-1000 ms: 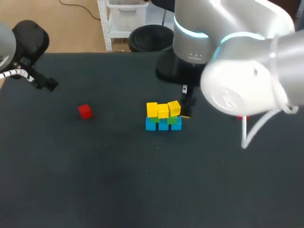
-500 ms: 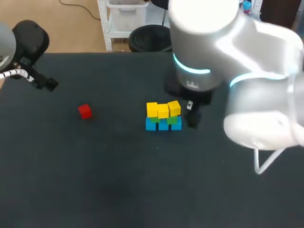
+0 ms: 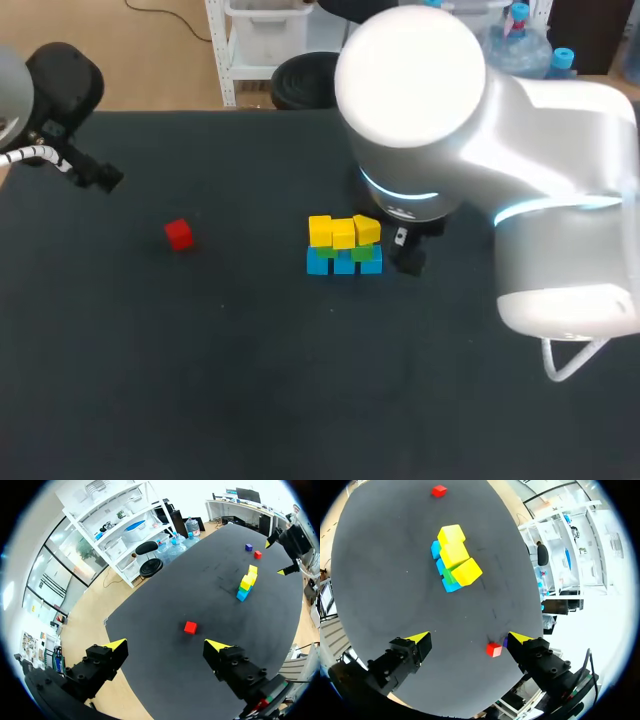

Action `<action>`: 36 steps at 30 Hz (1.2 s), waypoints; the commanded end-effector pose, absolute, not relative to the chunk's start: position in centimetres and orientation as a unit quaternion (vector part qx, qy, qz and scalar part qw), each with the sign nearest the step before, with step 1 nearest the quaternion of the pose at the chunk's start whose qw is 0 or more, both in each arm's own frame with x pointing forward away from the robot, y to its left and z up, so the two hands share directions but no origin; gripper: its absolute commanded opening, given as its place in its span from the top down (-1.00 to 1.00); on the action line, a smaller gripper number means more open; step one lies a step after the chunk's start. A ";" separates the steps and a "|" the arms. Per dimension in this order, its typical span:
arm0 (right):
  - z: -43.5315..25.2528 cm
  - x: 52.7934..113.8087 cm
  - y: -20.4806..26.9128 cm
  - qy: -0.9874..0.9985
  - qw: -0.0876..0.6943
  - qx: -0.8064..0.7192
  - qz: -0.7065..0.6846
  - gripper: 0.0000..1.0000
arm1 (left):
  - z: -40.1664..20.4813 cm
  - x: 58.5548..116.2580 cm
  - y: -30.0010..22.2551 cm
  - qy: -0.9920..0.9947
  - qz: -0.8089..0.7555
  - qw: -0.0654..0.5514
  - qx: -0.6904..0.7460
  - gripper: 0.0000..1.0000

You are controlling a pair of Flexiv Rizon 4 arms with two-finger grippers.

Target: Place the blue cubes, place green cubes on the blue cubes, place the yellow cubes on the green cubes, then place the red cubes on the yellow cubes, and place purple cube on the red cubes.

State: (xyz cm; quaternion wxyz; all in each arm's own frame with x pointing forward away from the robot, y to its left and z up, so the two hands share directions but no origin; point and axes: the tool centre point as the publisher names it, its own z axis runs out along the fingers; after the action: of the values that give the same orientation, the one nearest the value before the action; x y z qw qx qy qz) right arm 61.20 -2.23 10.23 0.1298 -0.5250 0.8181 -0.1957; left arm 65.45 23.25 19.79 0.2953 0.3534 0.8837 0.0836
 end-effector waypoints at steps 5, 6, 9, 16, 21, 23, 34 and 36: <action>10.2 61.1 -2.4 0.818 0.133 -0.525 -0.196 -1.00 | 19.8 65.5 23.3 0.884 0.083 0.295 0.354 -1.00; 10.2 61.1 -2.4 0.818 0.133 -0.525 -0.196 -1.00 | 19.8 65.5 23.3 0.884 0.083 0.295 0.354 -1.00; 10.2 61.1 -2.4 0.818 0.133 -0.525 -0.196 -1.00 | 19.8 65.5 23.3 0.884 0.083 0.295 0.354 -1.00; 10.2 61.1 -2.4 0.818 0.133 -0.525 -0.196 -1.00 | 19.8 65.5 23.3 0.884 0.083 0.295 0.354 -1.00; 10.2 61.1 -2.4 0.818 0.133 -0.525 -0.196 -1.00 | 19.8 65.5 23.3 0.884 0.083 0.295 0.354 -1.00; 10.2 61.1 -2.4 0.818 0.133 -0.525 -0.196 -1.00 | 19.8 65.5 23.3 0.884 0.083 0.295 0.354 -1.00; 10.2 61.1 -2.4 0.818 0.133 -0.525 -0.196 0.02 | 19.8 65.5 23.3 0.884 0.083 0.295 0.354 -1.00; 10.2 61.1 -2.4 0.818 0.133 -0.525 -0.196 1.00 | 19.8 65.5 23.3 0.884 0.083 0.295 0.354 -1.00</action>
State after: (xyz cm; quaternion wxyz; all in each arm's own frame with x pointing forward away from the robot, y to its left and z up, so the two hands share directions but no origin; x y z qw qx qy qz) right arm 61.19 -2.24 10.22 0.1302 -0.5251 0.8178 -0.1964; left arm 65.45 23.25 19.79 0.2953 0.3533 0.8837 0.0836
